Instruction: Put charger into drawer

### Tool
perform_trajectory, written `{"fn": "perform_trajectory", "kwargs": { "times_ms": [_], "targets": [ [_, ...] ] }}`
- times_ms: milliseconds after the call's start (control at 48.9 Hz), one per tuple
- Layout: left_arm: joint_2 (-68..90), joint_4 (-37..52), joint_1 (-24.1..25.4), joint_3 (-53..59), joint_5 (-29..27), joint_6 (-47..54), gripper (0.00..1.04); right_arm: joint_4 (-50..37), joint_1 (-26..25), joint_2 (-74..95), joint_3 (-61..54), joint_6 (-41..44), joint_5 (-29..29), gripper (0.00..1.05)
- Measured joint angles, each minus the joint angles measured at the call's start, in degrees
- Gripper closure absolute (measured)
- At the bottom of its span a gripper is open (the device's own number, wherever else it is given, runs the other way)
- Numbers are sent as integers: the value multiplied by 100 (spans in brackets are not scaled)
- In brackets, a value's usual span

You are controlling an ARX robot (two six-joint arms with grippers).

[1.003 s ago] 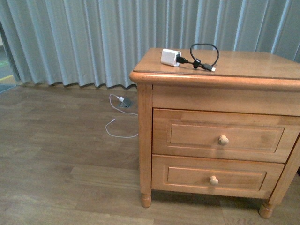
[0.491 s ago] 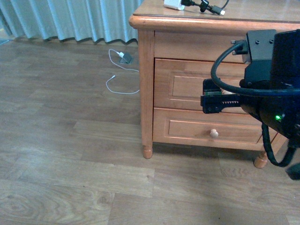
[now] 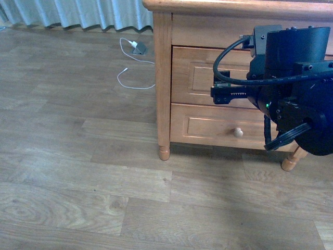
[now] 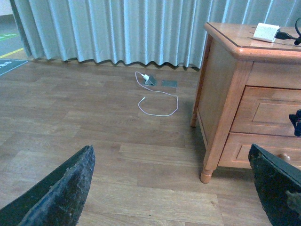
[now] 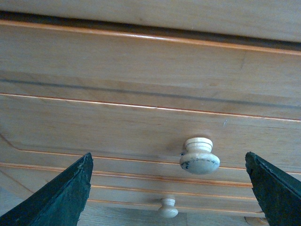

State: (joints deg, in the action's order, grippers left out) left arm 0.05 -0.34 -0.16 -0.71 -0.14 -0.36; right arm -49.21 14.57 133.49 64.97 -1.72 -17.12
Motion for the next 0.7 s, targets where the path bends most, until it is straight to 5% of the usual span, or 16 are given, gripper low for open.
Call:
{"fn": "perform_trajectory", "kwargs": {
  "times_ms": [696],
  "targets": [
    [0,0,0,0,0,0,6,-2,-238,372,393,0,-103,8]
  ]
}}
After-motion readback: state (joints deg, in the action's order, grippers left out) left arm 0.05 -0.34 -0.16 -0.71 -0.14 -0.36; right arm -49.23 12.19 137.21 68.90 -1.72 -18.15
